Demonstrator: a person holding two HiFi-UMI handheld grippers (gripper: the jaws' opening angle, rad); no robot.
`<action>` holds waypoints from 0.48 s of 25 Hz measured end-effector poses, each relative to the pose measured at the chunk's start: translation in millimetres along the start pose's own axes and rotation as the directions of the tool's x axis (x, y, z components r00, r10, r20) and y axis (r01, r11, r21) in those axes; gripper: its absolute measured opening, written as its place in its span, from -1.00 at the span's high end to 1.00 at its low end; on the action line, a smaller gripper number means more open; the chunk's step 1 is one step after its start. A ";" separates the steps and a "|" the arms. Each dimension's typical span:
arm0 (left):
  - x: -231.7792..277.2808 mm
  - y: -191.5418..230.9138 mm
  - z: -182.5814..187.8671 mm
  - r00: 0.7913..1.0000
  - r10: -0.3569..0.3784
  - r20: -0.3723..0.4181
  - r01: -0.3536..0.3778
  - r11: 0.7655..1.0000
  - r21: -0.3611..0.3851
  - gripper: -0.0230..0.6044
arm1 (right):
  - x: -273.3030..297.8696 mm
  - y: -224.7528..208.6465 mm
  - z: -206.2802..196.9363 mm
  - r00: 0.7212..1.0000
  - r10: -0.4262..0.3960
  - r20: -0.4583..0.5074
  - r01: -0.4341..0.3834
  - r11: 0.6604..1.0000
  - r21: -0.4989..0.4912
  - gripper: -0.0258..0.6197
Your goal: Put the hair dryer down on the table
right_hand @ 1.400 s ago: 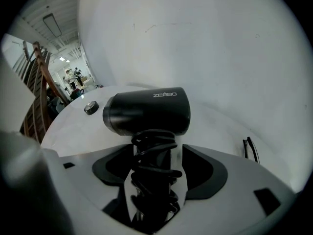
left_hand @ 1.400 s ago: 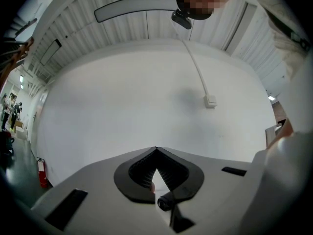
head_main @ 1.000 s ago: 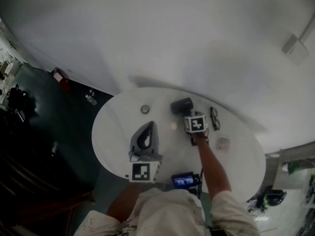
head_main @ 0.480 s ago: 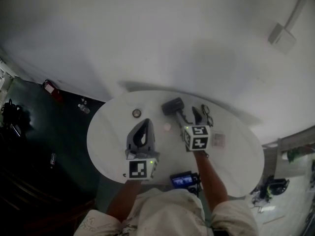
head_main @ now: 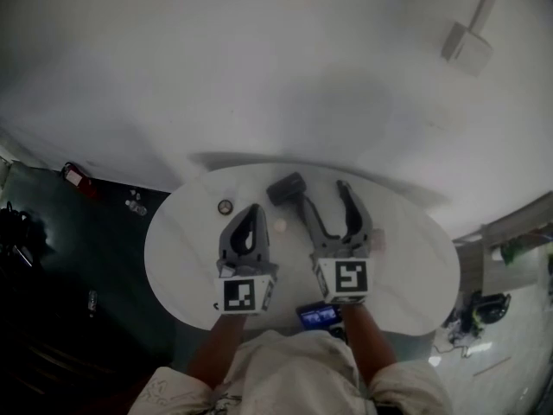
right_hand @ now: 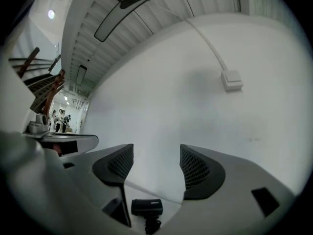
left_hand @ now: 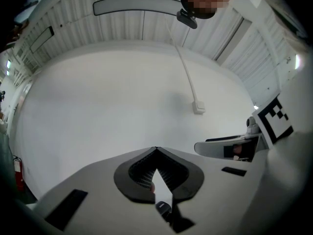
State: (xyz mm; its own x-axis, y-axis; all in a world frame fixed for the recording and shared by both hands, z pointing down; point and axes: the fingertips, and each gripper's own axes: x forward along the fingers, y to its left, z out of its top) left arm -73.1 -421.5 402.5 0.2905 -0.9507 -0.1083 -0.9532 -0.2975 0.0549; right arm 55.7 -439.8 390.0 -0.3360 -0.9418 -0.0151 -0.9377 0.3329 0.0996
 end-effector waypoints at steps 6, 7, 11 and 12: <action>4.7 -11.7 -0.5 0.999 -0.035 0.003 0.035 0.999 -0.006 0.94 | -17.3 -3.3 16.7 0.999 -0.015 0.036 0.015 1.000 -0.002 -0.02; 5.1 -13.6 -0.7 0.999 -0.040 0.003 0.040 0.999 -0.007 0.94 | -19.3 -4.5 17.0 0.999 -0.018 0.037 0.018 1.000 -0.002 0.00; 6.4 -20.1 -0.8 0.998 -0.056 -0.001 0.056 0.998 -0.014 0.94 | -25.8 -8.8 18.3 0.998 -0.027 0.048 0.027 1.000 -0.006 0.37; 7.1 -21.6 -0.6 0.998 -0.059 -0.002 0.059 0.998 -0.014 0.94 | -27.0 -10.2 17.6 0.998 -0.031 0.046 0.031 0.999 -0.010 0.45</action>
State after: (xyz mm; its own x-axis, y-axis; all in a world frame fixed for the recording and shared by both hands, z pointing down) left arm -50.4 -421.9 401.1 0.3468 -0.9315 -0.1096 -0.9330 -0.3546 0.0620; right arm 72.8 -417.0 371.9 -0.3106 -0.9484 -0.0638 -0.9468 0.3028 0.1089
